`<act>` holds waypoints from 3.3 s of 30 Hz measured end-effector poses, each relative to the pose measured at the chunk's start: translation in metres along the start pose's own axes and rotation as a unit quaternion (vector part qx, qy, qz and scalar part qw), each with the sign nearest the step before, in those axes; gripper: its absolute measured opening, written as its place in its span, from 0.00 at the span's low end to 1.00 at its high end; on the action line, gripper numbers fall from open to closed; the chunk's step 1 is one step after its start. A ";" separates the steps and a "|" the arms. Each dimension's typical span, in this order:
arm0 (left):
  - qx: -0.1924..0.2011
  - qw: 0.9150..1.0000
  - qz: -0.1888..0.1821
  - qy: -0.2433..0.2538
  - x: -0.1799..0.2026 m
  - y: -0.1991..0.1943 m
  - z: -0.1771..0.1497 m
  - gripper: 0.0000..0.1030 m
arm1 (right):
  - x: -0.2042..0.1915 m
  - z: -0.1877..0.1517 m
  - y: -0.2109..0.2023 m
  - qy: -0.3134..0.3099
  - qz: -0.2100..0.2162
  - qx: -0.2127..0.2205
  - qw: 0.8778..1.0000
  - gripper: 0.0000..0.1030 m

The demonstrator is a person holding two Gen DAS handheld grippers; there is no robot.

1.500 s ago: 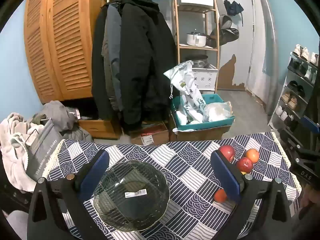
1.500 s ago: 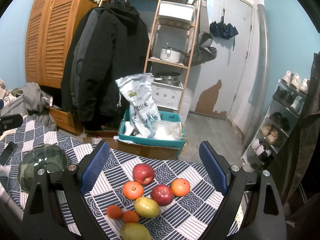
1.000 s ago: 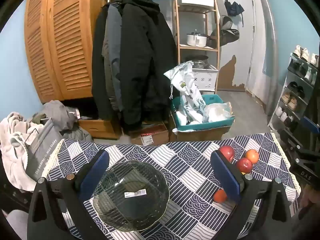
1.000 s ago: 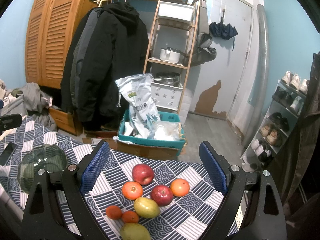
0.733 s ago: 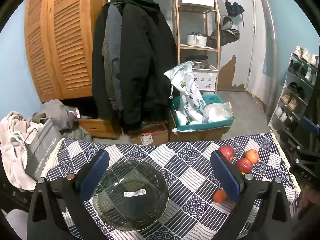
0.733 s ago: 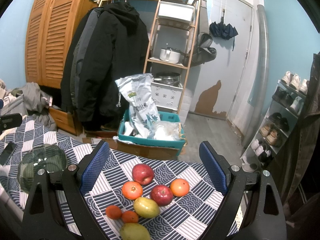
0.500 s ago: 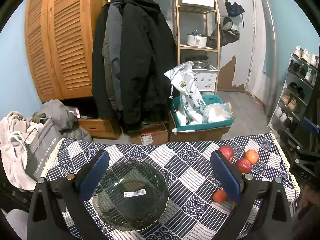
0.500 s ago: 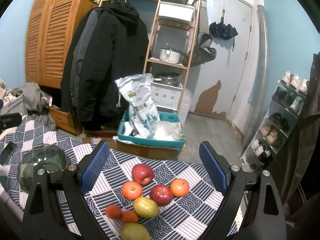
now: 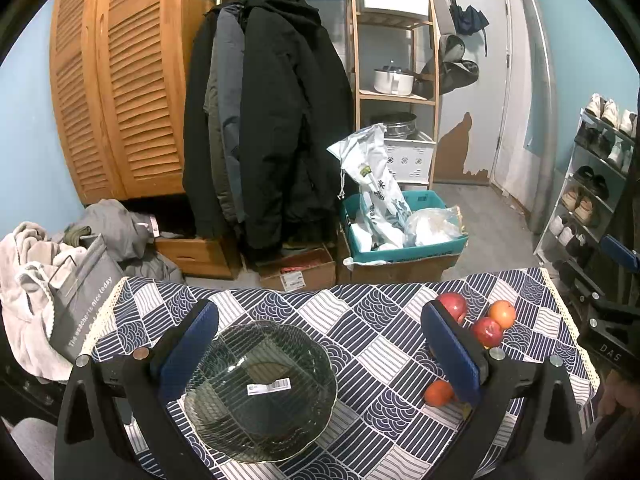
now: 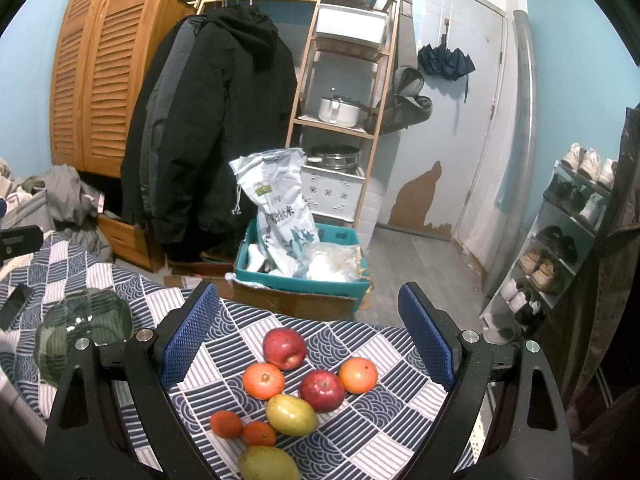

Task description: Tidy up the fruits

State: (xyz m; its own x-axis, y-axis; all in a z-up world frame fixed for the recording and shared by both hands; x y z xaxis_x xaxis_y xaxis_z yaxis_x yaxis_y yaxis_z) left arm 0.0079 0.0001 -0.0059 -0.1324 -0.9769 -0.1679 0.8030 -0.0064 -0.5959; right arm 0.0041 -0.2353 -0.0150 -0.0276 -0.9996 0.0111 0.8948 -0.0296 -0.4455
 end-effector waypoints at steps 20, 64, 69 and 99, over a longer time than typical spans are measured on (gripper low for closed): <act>0.000 1.000 -0.001 0.000 0.000 0.000 0.000 0.99 | 0.004 -0.003 0.001 -0.002 -0.002 -0.006 1.000 0.87; -0.205 0.971 -0.083 0.089 0.084 0.118 -0.109 0.98 | 0.018 -0.173 0.102 0.007 0.059 -0.363 0.930 0.87; -0.217 0.968 -0.083 0.093 0.084 0.126 -0.115 0.98 | 0.012 -0.188 0.115 -0.005 0.059 -0.390 0.919 0.87; -0.217 0.950 -0.165 0.152 0.158 0.158 -0.116 0.98 | 0.070 -0.196 0.125 0.068 0.015 -0.378 0.923 0.73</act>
State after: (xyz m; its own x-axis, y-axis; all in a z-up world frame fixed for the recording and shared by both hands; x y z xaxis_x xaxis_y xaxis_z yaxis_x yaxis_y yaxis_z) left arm 0.0467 -0.1304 -0.2179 -0.5491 -0.8303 -0.0956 0.3822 -0.1477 -0.9122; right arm 0.0269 -0.3087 -0.2454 -0.1094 -0.9888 -0.1014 0.3305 0.0600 -0.9419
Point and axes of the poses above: each gripper's, at about its wrist camera, not at the fingertips, and y roughly the way its jaws point, x to its right, z to its top, the point moved 1 cm from there along y, roughly the way its jaws point, and after that the axes turned 10 degrees about y, right-handed, at the moved point
